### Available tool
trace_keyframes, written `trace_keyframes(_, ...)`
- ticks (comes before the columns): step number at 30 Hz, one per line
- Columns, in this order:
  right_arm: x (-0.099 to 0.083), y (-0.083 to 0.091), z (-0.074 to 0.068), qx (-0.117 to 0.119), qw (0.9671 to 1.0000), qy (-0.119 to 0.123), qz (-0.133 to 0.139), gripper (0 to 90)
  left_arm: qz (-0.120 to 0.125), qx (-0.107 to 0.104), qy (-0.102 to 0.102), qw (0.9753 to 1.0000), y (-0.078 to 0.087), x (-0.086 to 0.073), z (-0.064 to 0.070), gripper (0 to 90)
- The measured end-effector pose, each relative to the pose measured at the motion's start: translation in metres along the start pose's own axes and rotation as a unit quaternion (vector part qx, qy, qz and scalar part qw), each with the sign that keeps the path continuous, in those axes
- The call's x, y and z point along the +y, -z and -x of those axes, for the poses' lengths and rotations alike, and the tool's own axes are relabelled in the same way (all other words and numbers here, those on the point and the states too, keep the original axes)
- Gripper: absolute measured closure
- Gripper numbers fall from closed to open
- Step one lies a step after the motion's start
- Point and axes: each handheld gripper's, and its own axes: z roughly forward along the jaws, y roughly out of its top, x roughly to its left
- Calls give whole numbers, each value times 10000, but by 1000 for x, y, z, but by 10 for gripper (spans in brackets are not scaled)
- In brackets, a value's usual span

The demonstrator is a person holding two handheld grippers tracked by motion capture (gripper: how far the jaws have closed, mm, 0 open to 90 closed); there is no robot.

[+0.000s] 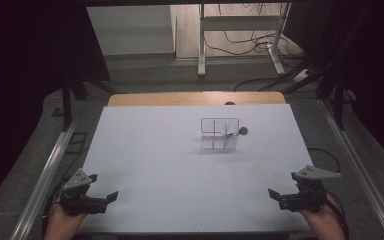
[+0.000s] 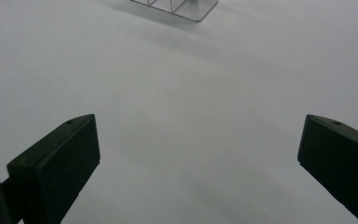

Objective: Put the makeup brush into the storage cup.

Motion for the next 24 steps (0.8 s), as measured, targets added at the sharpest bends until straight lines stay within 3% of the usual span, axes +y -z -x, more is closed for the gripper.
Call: trace_keyframes(24,-21,16,12,-307,9992,-249,-39,0,-79,199,42,9998,5,-8,-4,18)
